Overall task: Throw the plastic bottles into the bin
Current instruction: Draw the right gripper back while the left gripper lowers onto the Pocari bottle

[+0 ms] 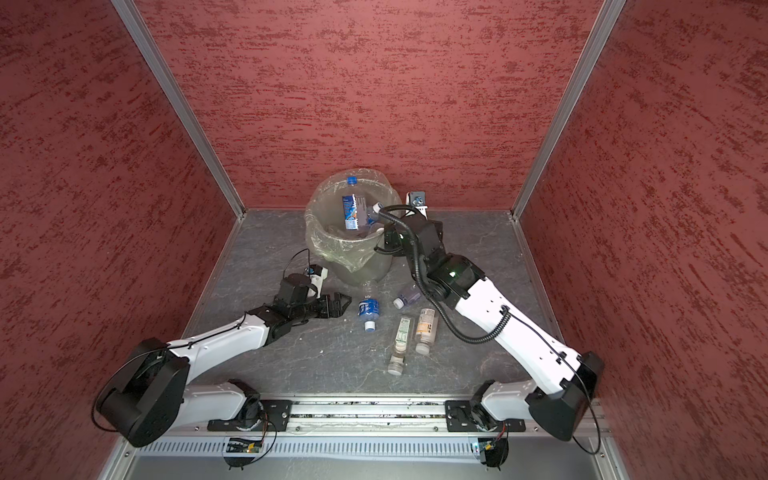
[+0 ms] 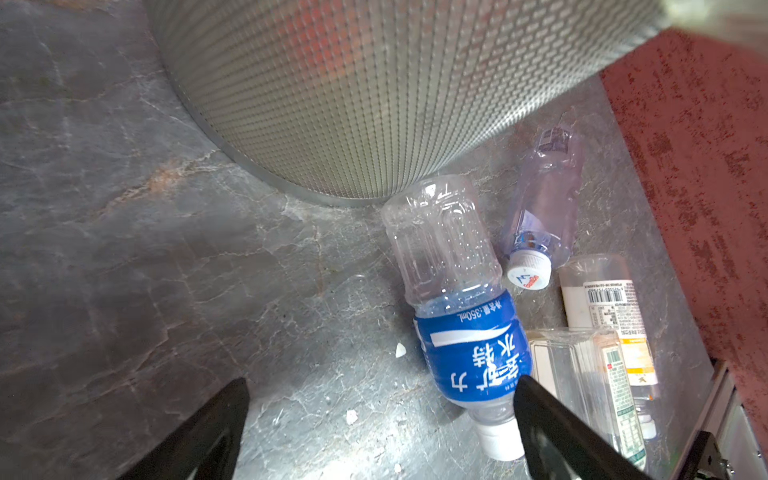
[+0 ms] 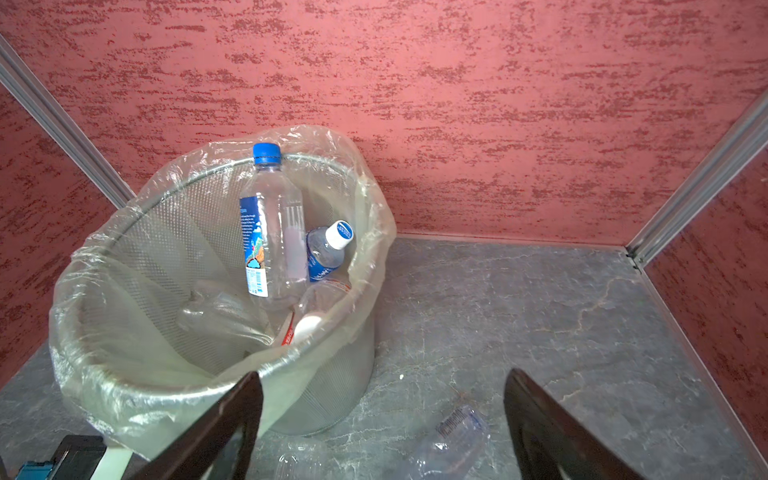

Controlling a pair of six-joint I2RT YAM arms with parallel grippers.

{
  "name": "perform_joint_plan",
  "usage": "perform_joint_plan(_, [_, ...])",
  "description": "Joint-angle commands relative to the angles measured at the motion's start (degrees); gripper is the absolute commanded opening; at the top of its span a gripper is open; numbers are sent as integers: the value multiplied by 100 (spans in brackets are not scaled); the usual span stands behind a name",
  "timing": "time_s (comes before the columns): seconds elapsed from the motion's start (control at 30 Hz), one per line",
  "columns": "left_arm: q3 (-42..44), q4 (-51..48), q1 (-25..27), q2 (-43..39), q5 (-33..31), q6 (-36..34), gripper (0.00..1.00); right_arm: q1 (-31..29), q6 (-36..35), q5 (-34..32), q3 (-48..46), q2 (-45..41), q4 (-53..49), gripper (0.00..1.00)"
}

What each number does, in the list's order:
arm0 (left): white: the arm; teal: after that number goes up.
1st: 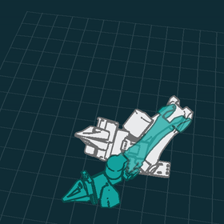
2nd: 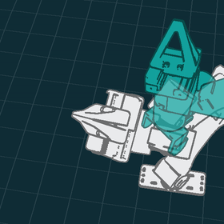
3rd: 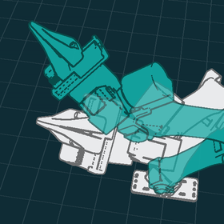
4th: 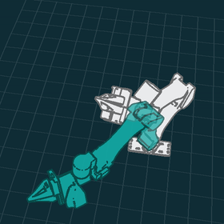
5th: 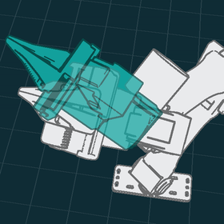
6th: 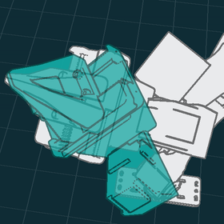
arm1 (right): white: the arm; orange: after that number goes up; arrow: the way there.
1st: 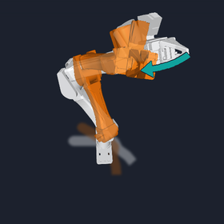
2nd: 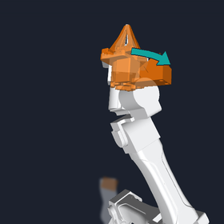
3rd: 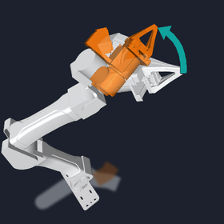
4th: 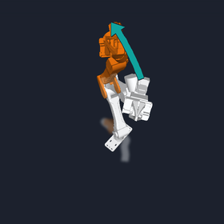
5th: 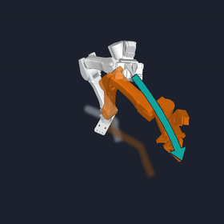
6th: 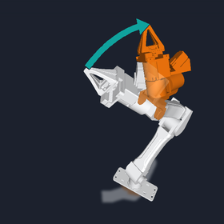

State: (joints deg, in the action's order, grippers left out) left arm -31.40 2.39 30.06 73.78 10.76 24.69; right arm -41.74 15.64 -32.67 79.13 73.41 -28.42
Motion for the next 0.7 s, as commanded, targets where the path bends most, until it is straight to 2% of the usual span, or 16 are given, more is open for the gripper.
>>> perform_joint_plan(0.0, [-179, -371, 248, -211, -350, 130, 100, 103, 335, -65, -488, -455, 88, 92])
perform_joint_plan(0.4, [-1202, -1689, 871, 145, -981, 313, 99, 221, 1192, 339, -2517, -1808, -52, 92])
perform_joint_plan(0.67, [-1844, -2312, 1063, 600, -984, 423, 99, 218, 1752, 565, -3574, -2537, -194, 92])
